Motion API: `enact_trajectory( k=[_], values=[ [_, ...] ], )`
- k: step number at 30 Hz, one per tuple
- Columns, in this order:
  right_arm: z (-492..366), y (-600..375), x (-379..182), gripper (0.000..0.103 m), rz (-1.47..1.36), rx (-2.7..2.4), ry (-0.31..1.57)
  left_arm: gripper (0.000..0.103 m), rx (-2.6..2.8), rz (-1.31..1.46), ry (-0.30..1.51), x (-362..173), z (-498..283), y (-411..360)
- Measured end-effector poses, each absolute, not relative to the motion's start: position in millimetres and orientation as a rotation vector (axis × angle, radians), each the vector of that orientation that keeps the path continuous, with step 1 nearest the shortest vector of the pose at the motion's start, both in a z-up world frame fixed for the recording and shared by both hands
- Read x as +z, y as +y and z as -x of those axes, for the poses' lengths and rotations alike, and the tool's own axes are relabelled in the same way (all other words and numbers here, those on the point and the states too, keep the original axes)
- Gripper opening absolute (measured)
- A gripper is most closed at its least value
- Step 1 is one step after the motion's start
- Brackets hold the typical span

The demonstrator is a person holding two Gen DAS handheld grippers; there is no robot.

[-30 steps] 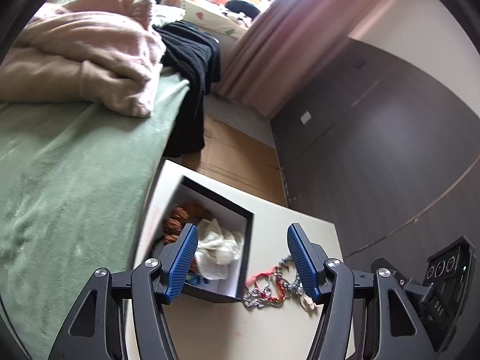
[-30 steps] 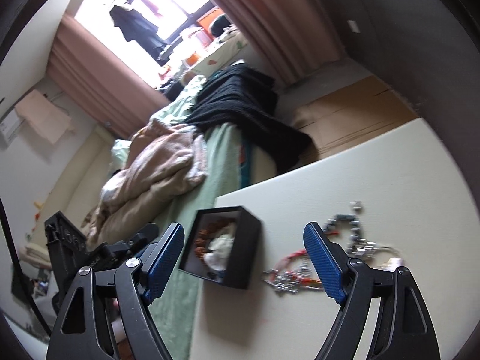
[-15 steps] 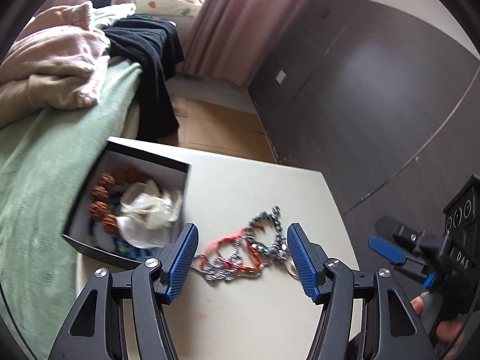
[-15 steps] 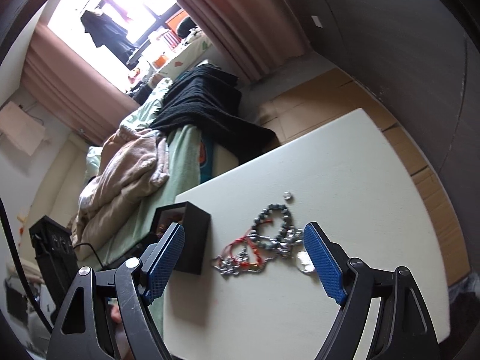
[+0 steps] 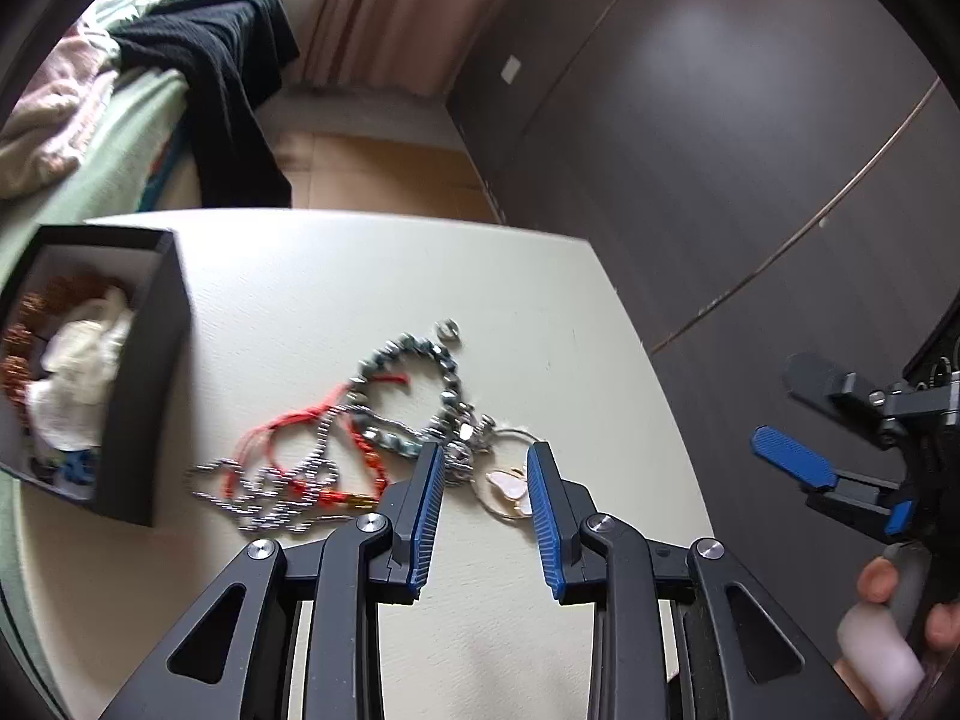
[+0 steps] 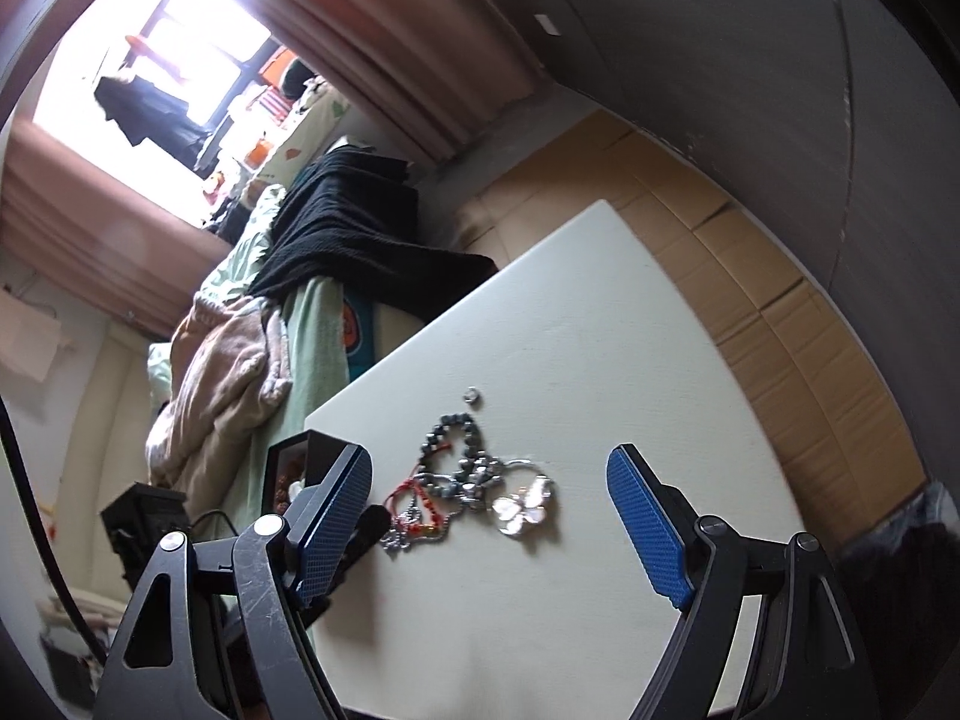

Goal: Organize jewelry
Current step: 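Move the left tool to the silver skull charm and close on it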

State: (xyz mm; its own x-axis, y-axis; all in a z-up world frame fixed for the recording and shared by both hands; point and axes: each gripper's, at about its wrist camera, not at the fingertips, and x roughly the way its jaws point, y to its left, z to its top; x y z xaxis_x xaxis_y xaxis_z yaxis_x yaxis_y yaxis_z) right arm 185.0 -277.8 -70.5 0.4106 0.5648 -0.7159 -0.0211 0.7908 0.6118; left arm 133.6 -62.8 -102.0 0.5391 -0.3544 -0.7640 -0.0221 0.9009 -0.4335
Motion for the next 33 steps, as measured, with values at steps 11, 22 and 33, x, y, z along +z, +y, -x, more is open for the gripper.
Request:
enact_trajectory(
  k=[11, 22, 33],
  values=[
    [-194, -305, -79, 0.082, -0.623, 0.349, 1.11, 0.03, -0.16, 0.407, 1.075, -131, -161, -83],
    [-202, -301, -86, 0.082, -0.605, 0.341, 1.135, 0.03, -0.087, 0.286, 1.073, -139, -166, -91],
    [-202, -294, -88, 0.082, -0.575, 0.354, 1.155, 0.019, -0.107, 0.284, 1.05, -127, -154, -79]
  ],
)
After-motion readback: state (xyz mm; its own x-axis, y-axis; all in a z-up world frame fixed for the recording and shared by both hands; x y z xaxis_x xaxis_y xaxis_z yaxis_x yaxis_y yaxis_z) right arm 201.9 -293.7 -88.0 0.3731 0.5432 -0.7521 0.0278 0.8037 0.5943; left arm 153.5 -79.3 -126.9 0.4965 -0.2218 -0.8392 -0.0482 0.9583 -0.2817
